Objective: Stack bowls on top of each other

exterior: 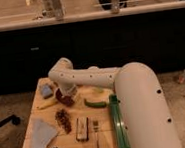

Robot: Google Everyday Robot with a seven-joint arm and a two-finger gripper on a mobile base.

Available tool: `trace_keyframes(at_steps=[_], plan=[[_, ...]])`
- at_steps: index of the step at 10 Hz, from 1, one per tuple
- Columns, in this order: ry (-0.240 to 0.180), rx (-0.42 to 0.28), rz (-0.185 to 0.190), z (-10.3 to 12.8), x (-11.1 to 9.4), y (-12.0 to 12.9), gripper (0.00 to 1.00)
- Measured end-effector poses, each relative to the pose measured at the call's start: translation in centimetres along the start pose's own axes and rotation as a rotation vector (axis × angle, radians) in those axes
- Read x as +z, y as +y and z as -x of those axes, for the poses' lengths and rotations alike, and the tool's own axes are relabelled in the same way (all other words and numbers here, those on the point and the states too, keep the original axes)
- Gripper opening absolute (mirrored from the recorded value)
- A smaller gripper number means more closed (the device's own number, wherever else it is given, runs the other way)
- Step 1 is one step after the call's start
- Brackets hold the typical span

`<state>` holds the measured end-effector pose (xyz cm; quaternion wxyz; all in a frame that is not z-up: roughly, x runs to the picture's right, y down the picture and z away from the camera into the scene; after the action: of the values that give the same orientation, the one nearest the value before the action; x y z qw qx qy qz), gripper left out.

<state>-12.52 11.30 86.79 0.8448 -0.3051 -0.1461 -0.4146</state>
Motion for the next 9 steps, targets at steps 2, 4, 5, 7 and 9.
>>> trace_keyframes(at_steps=[2,4,5,7,9], plan=[[0.006,0.011,-0.006,-0.9,0.3,0.3,0.80],[0.010,0.013,0.002,-1.4,0.9,0.6,0.80],[0.011,0.013,0.009,-1.7,1.2,0.9,0.80],[0.010,0.010,0.022,-1.9,1.7,1.1,0.80],[0.011,0.003,0.027,-1.8,2.0,1.1,0.65]])
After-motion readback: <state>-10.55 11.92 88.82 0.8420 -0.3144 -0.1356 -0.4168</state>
